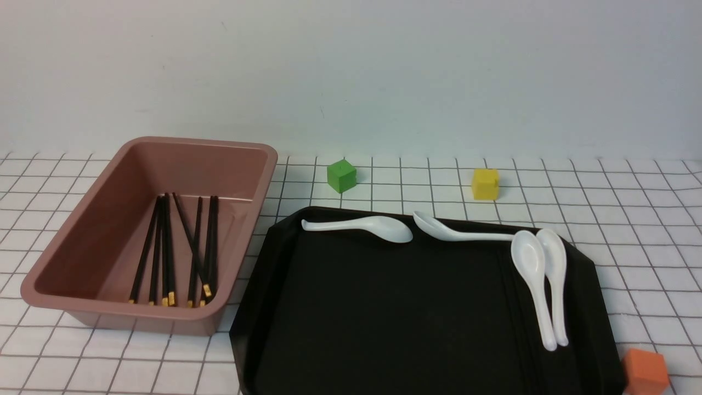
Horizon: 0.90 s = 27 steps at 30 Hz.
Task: On white black tablecloth take chopsticks from black tray and put them in box.
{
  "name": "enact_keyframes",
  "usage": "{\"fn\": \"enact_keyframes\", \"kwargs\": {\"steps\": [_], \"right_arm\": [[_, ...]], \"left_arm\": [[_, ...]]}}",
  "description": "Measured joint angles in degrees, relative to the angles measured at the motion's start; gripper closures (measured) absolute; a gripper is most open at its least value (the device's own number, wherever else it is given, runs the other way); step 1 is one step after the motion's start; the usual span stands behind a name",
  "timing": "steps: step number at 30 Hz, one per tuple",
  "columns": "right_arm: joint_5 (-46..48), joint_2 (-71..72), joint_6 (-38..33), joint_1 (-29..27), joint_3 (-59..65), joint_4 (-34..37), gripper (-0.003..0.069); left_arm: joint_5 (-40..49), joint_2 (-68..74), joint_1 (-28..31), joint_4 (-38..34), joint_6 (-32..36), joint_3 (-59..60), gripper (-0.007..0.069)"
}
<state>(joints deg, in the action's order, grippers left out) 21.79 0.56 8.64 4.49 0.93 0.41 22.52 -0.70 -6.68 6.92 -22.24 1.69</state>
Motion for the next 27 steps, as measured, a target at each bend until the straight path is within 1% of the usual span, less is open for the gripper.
{"fn": "enact_keyframes", "kwargs": {"steps": [27], "right_arm": [[0.00, 0.00, 0.05, 0.00, -0.02, 0.00, 0.0524]], "left_arm": [[0.00, 0.00, 0.00, 0.00, 0.00, 0.00, 0.0385]]}}
